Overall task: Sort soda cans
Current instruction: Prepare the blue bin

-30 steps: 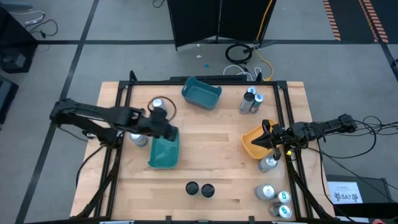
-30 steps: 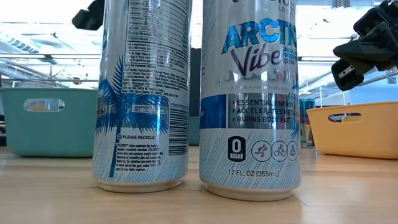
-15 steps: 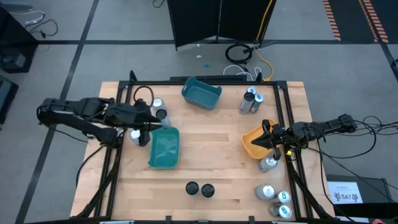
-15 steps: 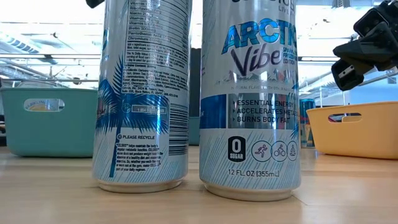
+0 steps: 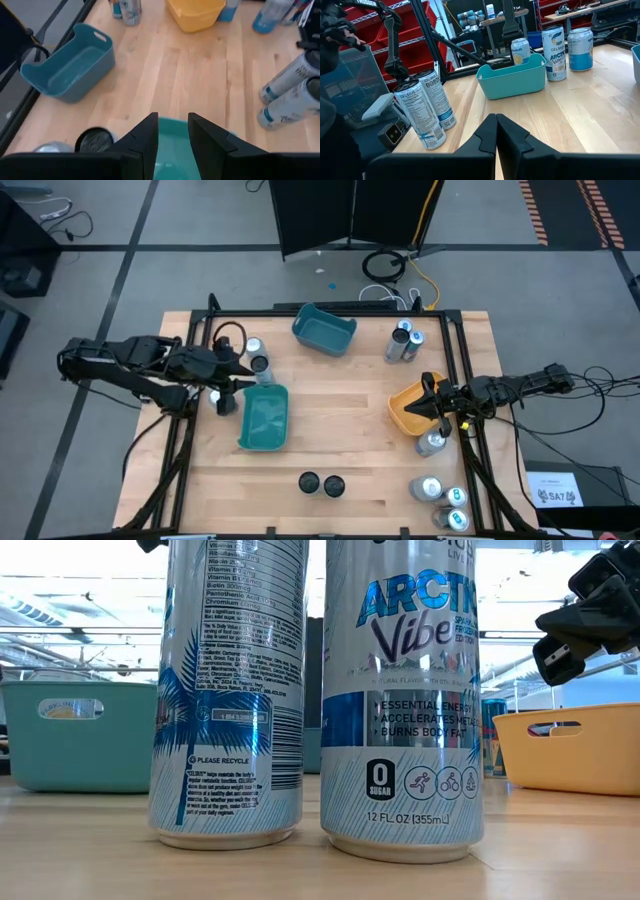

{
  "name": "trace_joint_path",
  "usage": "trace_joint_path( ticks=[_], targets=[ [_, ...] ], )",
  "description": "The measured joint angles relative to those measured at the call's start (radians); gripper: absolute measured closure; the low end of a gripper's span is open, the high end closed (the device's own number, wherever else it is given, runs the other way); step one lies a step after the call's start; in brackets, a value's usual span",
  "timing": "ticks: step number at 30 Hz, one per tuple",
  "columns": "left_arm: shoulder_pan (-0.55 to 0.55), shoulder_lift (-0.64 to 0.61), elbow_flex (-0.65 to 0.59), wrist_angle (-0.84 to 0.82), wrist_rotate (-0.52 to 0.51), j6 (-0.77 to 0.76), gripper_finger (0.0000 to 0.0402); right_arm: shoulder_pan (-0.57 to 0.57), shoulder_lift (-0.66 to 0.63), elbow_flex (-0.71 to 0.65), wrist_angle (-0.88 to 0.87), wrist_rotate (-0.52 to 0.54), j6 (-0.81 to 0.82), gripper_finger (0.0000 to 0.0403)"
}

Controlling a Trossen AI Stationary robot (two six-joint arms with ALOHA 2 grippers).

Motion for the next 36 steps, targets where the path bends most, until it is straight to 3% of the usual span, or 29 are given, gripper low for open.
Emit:
trace_joint_path(
  ticks=[23,28,36],
  targets=[
    [0.0,0.0,0.0,-0.03,0.0,-0.004,0.0285,-0.001,0.0,0.0,0.001,0.015,0.023,0.0403],
    [0.0,0.0,0.0,-0.029,0.0,-0.008,0.0285,-0.001,0.0,0.0,0.012,0.08,0.014,0.0403],
    [0.0,0.0,0.0,-0.029,0.0,-0.007,0.0285,-0.001,0.0,0.0,0.139,0.34,0.079,0.0403]
  ],
)
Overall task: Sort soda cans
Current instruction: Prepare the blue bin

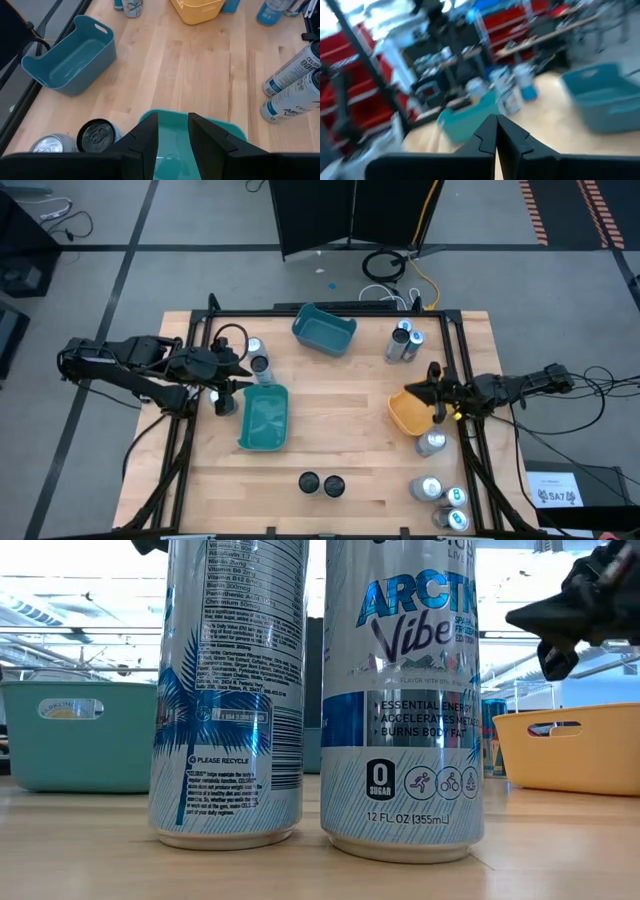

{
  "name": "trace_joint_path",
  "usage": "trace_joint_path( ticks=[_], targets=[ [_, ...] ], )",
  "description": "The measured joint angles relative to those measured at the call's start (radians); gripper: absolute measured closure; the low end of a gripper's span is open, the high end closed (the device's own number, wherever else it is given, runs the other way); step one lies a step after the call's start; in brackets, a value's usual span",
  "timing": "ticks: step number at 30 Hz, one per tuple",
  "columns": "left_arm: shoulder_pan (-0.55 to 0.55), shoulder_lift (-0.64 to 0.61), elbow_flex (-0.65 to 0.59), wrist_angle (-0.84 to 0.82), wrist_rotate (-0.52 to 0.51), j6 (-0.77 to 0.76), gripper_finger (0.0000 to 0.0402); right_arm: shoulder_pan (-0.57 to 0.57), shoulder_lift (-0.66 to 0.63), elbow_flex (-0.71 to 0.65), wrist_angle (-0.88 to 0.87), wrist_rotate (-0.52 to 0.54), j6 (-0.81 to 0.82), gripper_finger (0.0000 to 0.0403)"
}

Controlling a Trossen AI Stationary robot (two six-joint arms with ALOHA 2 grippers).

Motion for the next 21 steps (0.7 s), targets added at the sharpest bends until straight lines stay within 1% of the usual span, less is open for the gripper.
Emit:
trace_joint_path(
  ticks=[2,4,7,13,21],
  targets=[
    [0.0,0.0,0.0,0.0,0.0,0.0,0.0285,0.0,0.0,0.0,0.035,0.079,-0.015,0.0403],
    [0.0,0.0,0.0,0.0,0.0,0.0,0.0285,0.0,0.0,0.0,0.054,0.115,-0.021,0.0403],
    [0.0,0.0,0.0,0.0,0.0,0.0,0.0285,0.0,0.0,0.0,0.081,0.127,-0.082,0.0403],
    [0.0,0.0,0.0,0.001,0.0,0.001,0.0285,0.0,0.0,0.0,0.095,0.134,-0.141,0.0403],
    [0.0,0.0,0.0,0.0,0.0,0.004,0.0285,0.0,0.0,0.0,0.112,0.133,-0.112,0.0403]
  ],
)
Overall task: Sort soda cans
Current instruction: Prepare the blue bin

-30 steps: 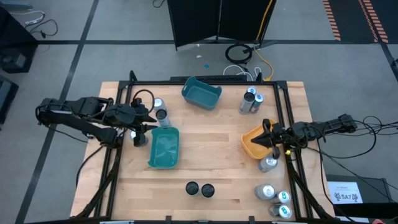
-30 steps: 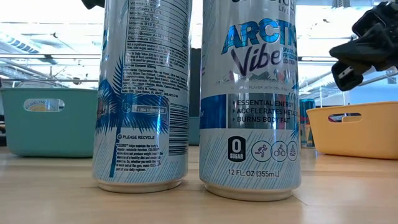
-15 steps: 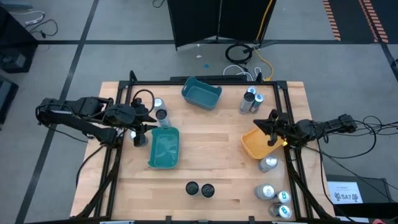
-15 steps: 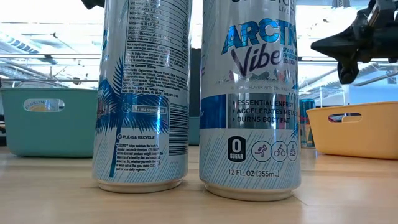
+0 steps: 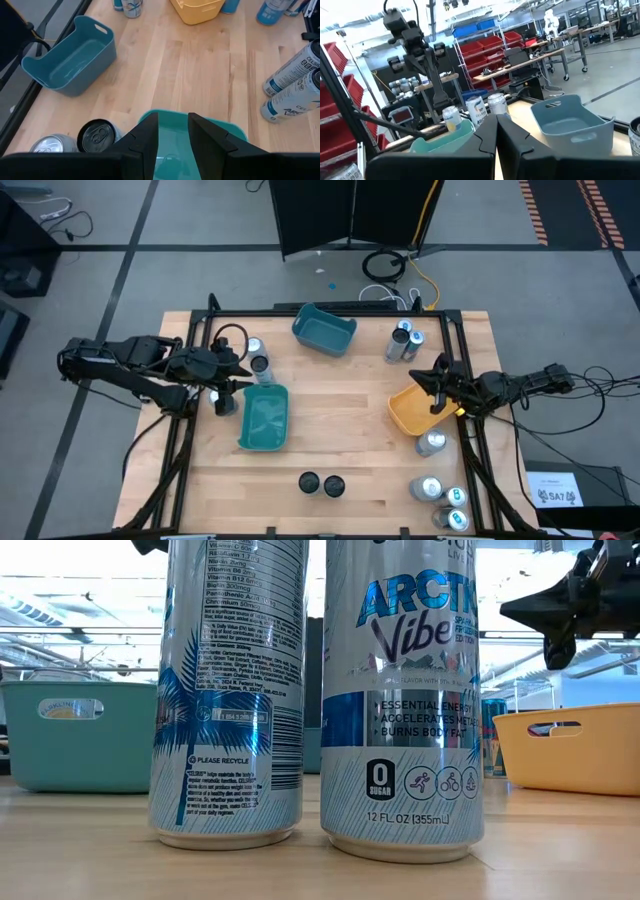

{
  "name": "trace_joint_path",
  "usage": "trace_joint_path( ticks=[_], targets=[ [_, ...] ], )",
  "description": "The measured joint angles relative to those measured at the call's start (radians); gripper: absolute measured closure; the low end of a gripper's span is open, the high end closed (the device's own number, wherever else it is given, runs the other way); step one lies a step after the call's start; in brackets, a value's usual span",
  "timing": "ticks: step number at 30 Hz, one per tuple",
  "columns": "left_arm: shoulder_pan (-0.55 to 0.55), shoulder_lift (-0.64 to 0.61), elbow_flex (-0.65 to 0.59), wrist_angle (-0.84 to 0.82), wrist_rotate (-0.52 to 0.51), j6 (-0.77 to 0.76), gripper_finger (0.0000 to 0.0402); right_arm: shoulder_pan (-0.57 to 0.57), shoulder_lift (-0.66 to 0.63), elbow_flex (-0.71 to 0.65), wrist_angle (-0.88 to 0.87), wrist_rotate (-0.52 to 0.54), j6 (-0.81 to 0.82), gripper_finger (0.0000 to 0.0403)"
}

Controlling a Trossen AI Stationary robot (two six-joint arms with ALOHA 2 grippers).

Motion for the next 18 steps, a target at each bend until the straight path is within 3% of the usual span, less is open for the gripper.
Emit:
trace_joint_path(
  ticks=[4,8,13,18],
  targets=[
    [0.0,0.0,0.0,0.0,0.0,0.0,0.0285,0.001,0.048,0.051,0.048,0.0,-0.011,0.0403],
    [0.0,0.0,0.0,0.0,0.0,0.001,0.0285,0.002,0.218,0.219,-0.054,0.005,-0.075,0.0403],
    [0.0,0.0,0.0,0.0,0.0,0.001,0.0285,-0.006,0.58,0.525,-0.332,0.055,0.011,0.0403],
    [0.0,0.0,0.0,0.0,0.0,0.001,0.0285,-0.077,0.979,0.854,-0.619,0.01,0.196,0.0403]
  ],
)
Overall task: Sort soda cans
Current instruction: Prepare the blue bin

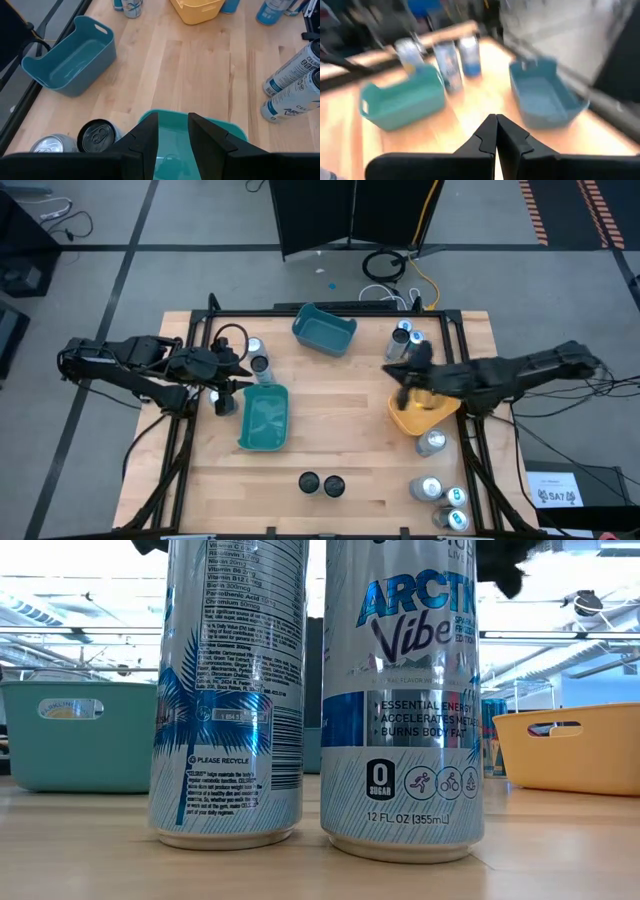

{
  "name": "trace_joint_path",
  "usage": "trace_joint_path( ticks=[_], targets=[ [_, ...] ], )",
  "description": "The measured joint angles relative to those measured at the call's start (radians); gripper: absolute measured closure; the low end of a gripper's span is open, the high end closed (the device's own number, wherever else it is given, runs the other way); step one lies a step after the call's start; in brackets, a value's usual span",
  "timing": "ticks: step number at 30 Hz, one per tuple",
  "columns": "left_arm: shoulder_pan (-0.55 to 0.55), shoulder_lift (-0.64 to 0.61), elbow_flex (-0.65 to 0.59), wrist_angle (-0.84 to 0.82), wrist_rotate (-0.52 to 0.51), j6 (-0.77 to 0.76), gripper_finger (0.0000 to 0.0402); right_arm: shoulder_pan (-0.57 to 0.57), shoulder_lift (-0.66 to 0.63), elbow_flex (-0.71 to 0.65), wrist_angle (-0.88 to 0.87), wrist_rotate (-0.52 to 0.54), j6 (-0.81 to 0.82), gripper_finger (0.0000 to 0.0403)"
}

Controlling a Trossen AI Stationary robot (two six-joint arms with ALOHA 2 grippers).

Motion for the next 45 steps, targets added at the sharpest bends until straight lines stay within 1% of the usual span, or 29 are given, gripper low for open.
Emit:
trace_joint_path(
  ticks=[3,6,8,12,15,19,22,25,29,33,36,40,43,45],
  targets=[
    [0.0,0.0,0.0,0.0,0.0,0.0,0.0285,-0.076,0.22,0.21,-0.14,-0.13,0.067,0.0403],
    [0.0,0.0,0.0,0.0,0.0,0.0,0.0285,-0.152,0.415,0.41,-0.236,-0.264,0.068,0.0403],
    [0.0,0.0,0.0,0.0,0.0,0.0,0.0285,-0.201,0.529,0.536,-0.278,-0.333,0.061,0.0403],
    [0.0,0.0,0.0,-0.001,0.0,0.001,0.0285,-0.309,0.729,0.763,-0.425,-0.476,0.043,0.0403],
    [0.0,0.0,0.0,-0.001,0.0,0.001,0.0285,-0.385,0.859,0.888,-0.54,-0.539,0.017,0.0403],
    [0.0,0.0,0.0,-0.011,0.0,0.001,0.0285,-0.466,0.988,1.007,-0.588,-0.569,-0.024,0.0401],
    [0.0,0.0,0.0,-0.055,0.0,0.002,0.0285,-0.514,1.065,1.079,-0.62,-0.605,-0.066,0.0386],
    [0.0,0.0,0.0,-0.09,0.0,0.002,0.0285,-0.542,1.123,1.135,-0.638,-0.617,-0.106,0.0357],
    [0.0,0.0,0.0,-0.106,0.0,0.002,0.0285,-0.561,1.175,1.177,-0.634,-0.618,-0.18,0.03],
    [0.0,0.0,0.0,-0.106,0.0,0.002,0.0285,-0.565,1.201,1.182,-0.603,-0.614,-0.326,0.024],
    [0.0,0.0,0.0,-0.106,0.0,0.002,0.0285,-0.564,1.216,1.183,-0.562,-0.614,-0.382,0.0208],
    [0.0,0.0,0.0,-0.105,0.0,0.001,0.0285,-0.564,1.252,1.183,-0.557,-0.61,-0.402,0.0192],
    [0.0,0.0,0.0,-0.105,0.0,0.001,0.0285,-0.566,1.283,1.183,-0.561,-0.61,-0.408,0.0195],
    [0.0,0.0,0.0,-0.105,0.0,0.001,0.0285,-0.566,1.298,1.183,-0.559,-0.577,-0.419,0.02]
  ],
)
